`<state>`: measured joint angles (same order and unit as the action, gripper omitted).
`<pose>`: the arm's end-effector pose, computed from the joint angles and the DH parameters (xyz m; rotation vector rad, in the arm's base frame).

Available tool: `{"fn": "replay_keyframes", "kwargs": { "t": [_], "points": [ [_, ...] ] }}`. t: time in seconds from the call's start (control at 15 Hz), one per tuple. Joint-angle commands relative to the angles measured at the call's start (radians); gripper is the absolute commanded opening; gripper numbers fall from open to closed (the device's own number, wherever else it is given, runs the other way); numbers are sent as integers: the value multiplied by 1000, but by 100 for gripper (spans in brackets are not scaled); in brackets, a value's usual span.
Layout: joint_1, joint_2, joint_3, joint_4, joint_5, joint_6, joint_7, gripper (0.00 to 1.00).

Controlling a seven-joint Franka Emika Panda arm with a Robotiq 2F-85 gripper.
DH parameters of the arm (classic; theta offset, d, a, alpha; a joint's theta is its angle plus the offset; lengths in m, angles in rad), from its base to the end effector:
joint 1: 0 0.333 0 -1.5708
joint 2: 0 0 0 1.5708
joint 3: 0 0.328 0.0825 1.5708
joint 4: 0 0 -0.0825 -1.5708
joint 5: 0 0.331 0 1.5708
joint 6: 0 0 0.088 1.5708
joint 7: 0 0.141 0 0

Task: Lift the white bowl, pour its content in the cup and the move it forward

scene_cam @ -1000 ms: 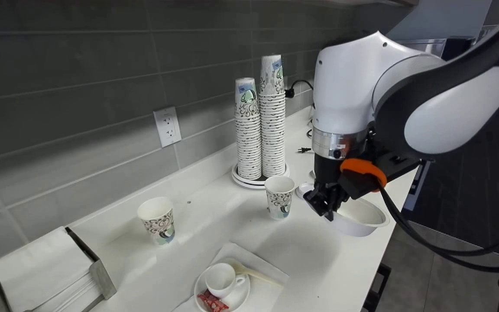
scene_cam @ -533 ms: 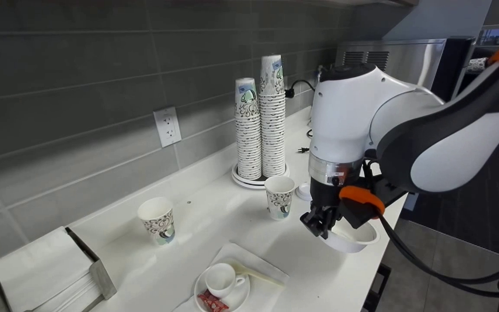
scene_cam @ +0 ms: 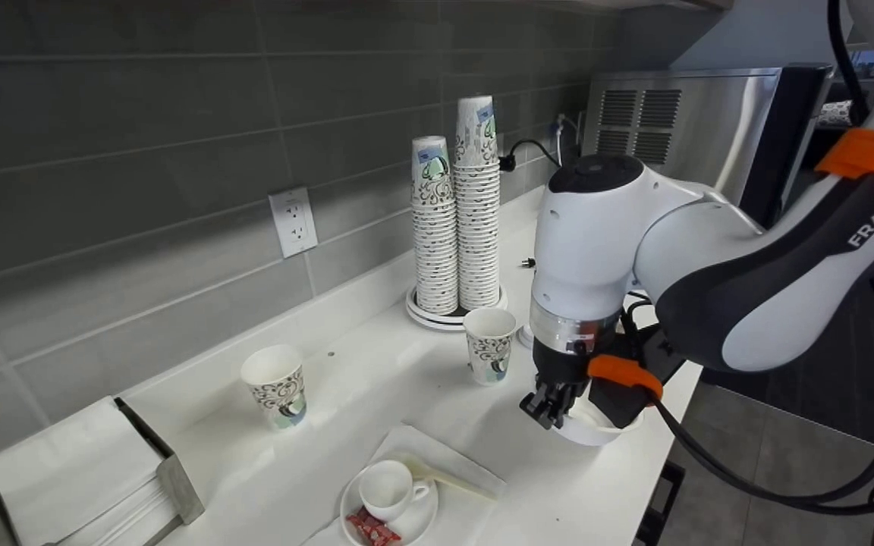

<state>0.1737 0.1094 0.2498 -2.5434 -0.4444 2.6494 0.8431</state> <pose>0.3922 0.1835 0.2563 2.9928 -0.0426 0.1680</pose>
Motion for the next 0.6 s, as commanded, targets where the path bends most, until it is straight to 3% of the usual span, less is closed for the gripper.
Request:
{"fn": "replay_keyframes", "kwargs": {
  "t": [0.0, 0.33, 0.4, 0.53],
  "points": [
    [10, 54, -5, 39, -55, 15, 15, 32],
    [7, 17, 25, 35, 2, 47, -26, 65],
    [53, -11, -2, 30, 75, 34, -66, 73],
    [59, -72, 27, 19, 214, 3, -143, 85]
  ]
}}
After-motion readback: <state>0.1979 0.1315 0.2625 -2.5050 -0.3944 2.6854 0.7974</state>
